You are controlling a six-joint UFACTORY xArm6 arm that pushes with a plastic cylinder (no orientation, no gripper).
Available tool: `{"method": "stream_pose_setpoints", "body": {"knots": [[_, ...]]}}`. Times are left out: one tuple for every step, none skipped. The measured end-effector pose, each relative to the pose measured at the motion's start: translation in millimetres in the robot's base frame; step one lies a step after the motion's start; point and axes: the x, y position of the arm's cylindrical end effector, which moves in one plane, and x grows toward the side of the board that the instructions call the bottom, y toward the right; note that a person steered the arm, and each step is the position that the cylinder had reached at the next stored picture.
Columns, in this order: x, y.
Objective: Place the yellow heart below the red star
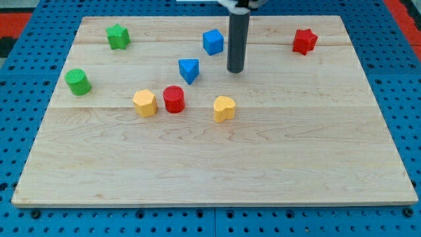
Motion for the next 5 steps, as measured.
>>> {"method": "stream_pose_setpoints", "body": {"knots": [[31.5,-39.3],[50.1,-64.1],[77.4,-60.6],[106.5,-52.3],[95.5,-3.8]]}}
